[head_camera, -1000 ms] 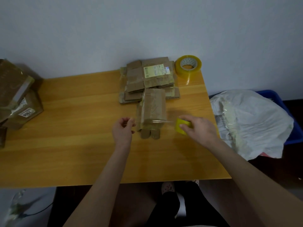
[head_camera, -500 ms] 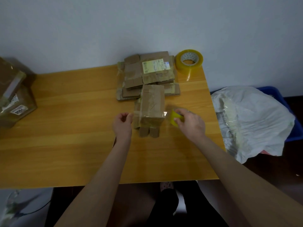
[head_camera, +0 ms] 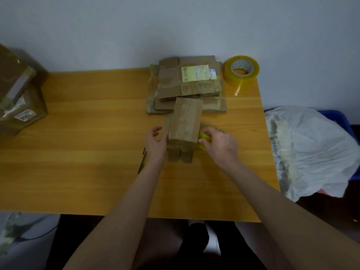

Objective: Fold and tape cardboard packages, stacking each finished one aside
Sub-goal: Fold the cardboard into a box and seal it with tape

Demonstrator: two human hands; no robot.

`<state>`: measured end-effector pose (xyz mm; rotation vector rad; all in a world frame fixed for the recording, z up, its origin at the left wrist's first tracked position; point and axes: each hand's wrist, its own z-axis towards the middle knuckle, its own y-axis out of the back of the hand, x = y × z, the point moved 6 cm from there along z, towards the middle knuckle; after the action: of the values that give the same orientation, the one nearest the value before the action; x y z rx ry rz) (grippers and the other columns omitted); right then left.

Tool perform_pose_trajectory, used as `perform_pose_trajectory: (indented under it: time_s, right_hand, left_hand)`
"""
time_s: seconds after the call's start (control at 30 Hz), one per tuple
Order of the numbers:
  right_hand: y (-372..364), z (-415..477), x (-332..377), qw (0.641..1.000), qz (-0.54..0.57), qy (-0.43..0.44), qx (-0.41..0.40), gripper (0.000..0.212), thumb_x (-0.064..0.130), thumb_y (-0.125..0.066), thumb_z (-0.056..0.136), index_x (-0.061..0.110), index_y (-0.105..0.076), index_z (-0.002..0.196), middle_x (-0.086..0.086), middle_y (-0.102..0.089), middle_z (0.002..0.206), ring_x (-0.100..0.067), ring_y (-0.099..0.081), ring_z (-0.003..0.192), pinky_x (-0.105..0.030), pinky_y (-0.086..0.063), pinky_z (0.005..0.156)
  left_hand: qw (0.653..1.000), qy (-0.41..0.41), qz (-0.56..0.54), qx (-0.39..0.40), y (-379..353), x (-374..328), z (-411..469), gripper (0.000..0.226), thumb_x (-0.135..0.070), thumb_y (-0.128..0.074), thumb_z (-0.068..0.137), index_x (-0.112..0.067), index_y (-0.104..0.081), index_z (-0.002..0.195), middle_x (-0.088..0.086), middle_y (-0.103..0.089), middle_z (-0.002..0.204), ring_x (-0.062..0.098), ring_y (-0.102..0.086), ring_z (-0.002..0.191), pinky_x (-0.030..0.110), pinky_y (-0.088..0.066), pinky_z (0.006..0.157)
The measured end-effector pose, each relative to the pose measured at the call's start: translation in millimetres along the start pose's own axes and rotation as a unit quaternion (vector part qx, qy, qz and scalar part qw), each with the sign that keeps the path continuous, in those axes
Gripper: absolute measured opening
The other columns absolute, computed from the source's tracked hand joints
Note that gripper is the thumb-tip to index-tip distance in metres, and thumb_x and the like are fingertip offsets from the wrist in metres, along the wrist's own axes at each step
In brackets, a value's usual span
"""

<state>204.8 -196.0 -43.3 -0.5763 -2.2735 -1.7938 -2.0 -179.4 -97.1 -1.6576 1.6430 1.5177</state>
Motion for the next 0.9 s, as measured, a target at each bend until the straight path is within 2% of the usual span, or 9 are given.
perform_pose_trajectory:
  time_s: [0.07,0.13,0.17,0.23,0.3,0.37,0.57,0.73,0.9]
  right_hand:
    - [1.0,-0.4,1.0,1.000,-0.006,0.002,0.004,0.038,0.042,-0.054,0.095,0.029,-0.054,0.131,0.002,-0.064,0.123,-0.021,-0.059,0.110,-0.035,-0.046,0.087]
    - [1.7,-1.1,1.1,1.000,-0.008,-0.001,0.017,0.038,0.043,-0.053,0.095,0.029,-0.053,0.131,0.003,-0.064,0.123,-0.022,-0.058,0.111,-0.036,-0.046,0.087]
    - [1.9,-1.6,1.4,1.000,-0.008,-0.002,0.022,0.038,0.044,-0.053,0.095,0.029,-0.053,0.131,0.003,-0.064,0.122,-0.022,-0.059,0.110,-0.035,-0.046,0.087]
    - [2.0,-2.7,2.3,1.000,-0.012,0.001,0.027,0.039,0.045,-0.053,0.095,0.029,-0.053,0.130,0.003,-0.065,0.121,-0.021,-0.060,0.108,-0.035,-0.047,0.087]
    - [1.1,-3.2,1.6,0.999,-0.008,0.012,0.035,0.040,0.045,-0.054,0.094,0.029,-0.053,0.131,0.003,-0.065,0.122,-0.022,-0.061,0.108,-0.036,-0.046,0.089]
    - [-1.2,-3.1,-4.2,0.998,-0.004,0.021,0.053,0.043,0.045,-0.055,0.093,0.029,-0.051,0.133,0.003,-0.064,0.125,-0.022,-0.060,0.111,-0.036,-0.045,0.092]
    - [-19.1,-14.4,-34.0,0.984,0.048,0.054,0.161,0.045,0.042,-0.060,0.091,0.018,-0.058,0.129,-0.005,-0.063,0.127,-0.022,-0.058,0.112,-0.033,-0.045,0.088]
    - [-12.4,-15.3,-39.1,0.987,0.008,0.077,0.138,0.045,0.047,-0.052,0.095,0.019,-0.056,0.129,-0.006,-0.064,0.123,-0.025,-0.058,0.110,-0.036,-0.044,0.085]
    - [-5.1,-18.0,-31.7,0.984,-0.076,0.122,0.104,0.049,0.051,-0.040,0.098,0.020,-0.049,0.134,0.000,-0.054,0.136,-0.019,-0.045,0.126,-0.036,-0.034,0.101]
  left_hand:
    - [0.999,-0.015,0.022,-0.024,9.1,-9.2,-6.0,0.027,-0.016,-0.064,0.090,-0.024,-0.056,0.115,-0.001,-0.046,0.119,0.013,-0.053,0.104,0.035,-0.052,0.090]
    - [0.981,-0.150,0.088,-0.081,25.6,-33.0,-24.6,0.019,-0.011,-0.058,0.091,-0.015,-0.063,0.109,0.000,-0.047,0.112,0.016,-0.054,0.102,0.030,-0.051,0.086]
    - [0.949,-0.272,0.133,-0.091,28.6,-48.7,-41.6,0.018,-0.009,-0.054,0.091,-0.012,-0.066,0.104,0.002,-0.051,0.108,0.018,-0.055,0.101,0.029,-0.051,0.086]
    - [0.862,-0.462,0.208,-0.019,12.4,-60.5,-73.1,0.028,-0.010,-0.047,0.087,-0.008,-0.070,0.101,0.007,-0.063,0.108,0.022,-0.058,0.103,0.028,-0.048,0.091]
    - [0.790,-0.538,0.290,0.048,-10.9,-52.4,-78.9,0.035,-0.005,-0.051,0.084,-0.008,-0.068,0.115,0.007,-0.065,0.121,0.027,-0.056,0.118,0.037,-0.041,0.104]
    - [0.761,-0.532,0.366,0.062,-22.4,-40.3,-67.7,0.053,0.006,-0.067,0.074,-0.009,-0.061,0.125,0.006,-0.060,0.131,0.033,-0.053,0.124,0.046,-0.033,0.107]
    - [0.792,-0.479,0.374,0.056,-13.0,-35.7,-54.3,0.068,0.019,-0.073,0.062,-0.007,-0.062,0.124,0.013,-0.061,0.127,0.038,-0.057,0.118,0.053,-0.029,0.102]
    - [0.798,-0.467,0.376,0.059,-16.5,-34.1,-51.1,0.065,0.021,-0.071,0.063,-0.007,-0.064,0.121,0.013,-0.062,0.126,0.039,-0.057,0.117,0.053,-0.026,0.103]
    - [0.803,-0.452,0.382,0.061,-18.3,-35.7,-52.2,0.064,0.023,-0.068,0.064,-0.006,-0.064,0.121,0.013,-0.061,0.127,0.038,-0.056,0.119,0.052,-0.025,0.104]
